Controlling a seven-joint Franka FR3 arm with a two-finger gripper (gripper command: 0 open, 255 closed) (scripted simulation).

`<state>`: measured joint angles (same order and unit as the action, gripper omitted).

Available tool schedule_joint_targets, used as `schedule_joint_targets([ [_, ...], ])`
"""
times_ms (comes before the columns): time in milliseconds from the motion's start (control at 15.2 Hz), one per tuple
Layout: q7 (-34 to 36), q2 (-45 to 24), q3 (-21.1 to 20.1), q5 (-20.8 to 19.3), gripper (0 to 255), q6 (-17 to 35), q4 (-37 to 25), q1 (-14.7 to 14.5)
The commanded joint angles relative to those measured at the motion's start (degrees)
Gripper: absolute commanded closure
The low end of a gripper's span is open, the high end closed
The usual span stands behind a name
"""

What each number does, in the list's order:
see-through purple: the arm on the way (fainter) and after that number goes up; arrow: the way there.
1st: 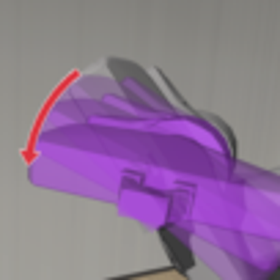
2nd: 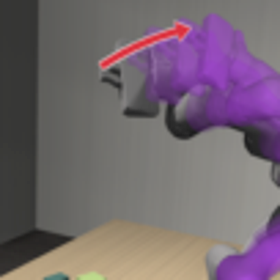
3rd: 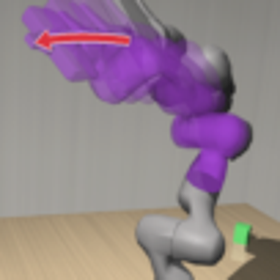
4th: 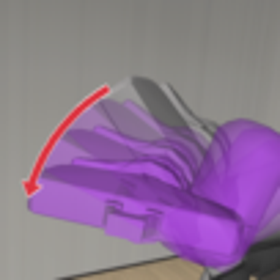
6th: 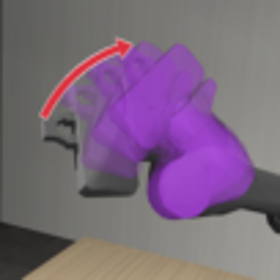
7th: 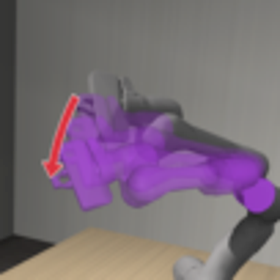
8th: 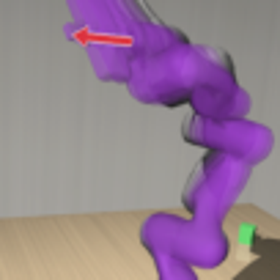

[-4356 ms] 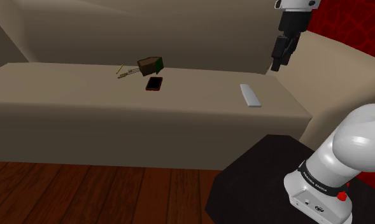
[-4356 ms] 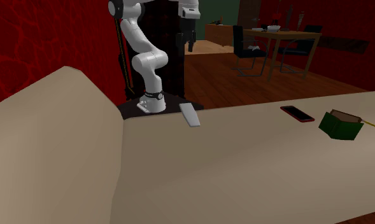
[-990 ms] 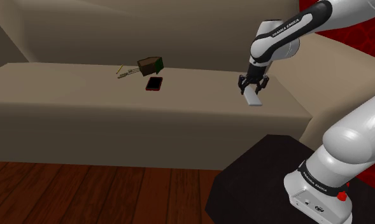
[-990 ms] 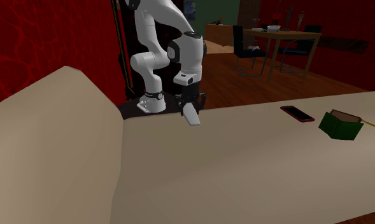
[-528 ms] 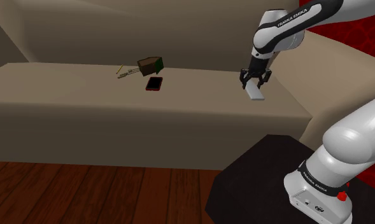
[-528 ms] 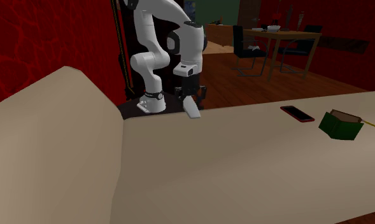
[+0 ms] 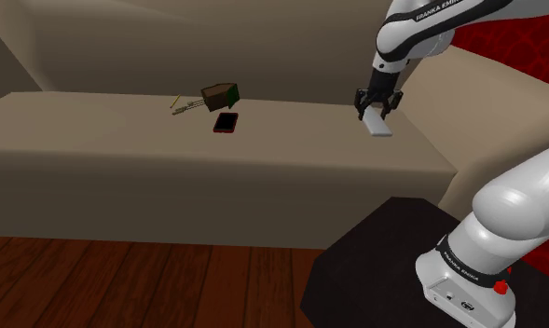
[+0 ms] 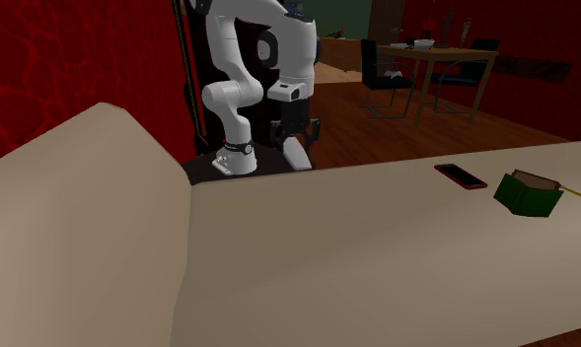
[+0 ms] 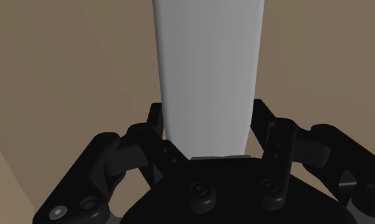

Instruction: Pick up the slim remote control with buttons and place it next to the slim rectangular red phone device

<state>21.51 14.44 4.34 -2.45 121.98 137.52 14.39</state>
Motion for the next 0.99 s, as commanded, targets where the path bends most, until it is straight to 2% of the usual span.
schedule_joint_targets([
  [0,1.41,-0.22,-0.95,0.35,255,-0.62,-0.79,-0.70],
  [462,10.84,-4.77,-7.02,2.11,255,-1.45,-6.02,-5.15],
  [924,20.09,-11.72,-12.25,2.28,255,-2.96,-14.39,-9.23],
])
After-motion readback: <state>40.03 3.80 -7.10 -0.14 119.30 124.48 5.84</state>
